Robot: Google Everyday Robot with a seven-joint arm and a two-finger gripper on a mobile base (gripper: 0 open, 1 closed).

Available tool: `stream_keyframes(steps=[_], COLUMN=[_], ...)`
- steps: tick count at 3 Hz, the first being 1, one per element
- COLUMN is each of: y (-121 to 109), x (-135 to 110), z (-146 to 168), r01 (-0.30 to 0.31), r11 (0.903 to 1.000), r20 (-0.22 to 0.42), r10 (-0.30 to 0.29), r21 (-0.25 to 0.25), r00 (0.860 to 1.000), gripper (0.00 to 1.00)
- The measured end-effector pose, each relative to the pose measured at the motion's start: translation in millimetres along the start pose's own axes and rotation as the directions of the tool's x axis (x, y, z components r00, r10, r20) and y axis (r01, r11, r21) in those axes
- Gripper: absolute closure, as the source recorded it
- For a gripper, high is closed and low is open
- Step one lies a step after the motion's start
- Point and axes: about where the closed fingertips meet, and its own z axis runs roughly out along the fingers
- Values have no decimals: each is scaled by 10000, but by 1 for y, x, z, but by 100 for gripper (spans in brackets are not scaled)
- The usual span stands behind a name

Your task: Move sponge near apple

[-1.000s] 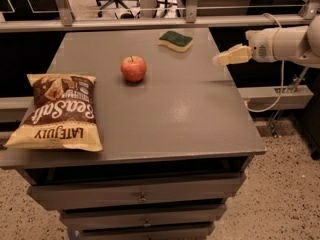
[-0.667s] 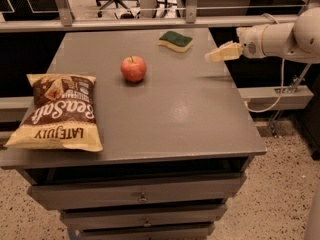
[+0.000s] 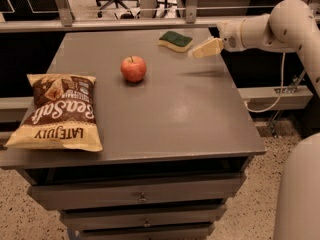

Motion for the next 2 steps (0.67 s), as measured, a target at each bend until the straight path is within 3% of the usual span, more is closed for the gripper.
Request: stream_keyframes(steps=[2], y=[1], x=[-8], z=[33], r01=[-208], r11=[9988], r20=[544], r10=[232], r21=[-439], r00=[9982], gripper=[0])
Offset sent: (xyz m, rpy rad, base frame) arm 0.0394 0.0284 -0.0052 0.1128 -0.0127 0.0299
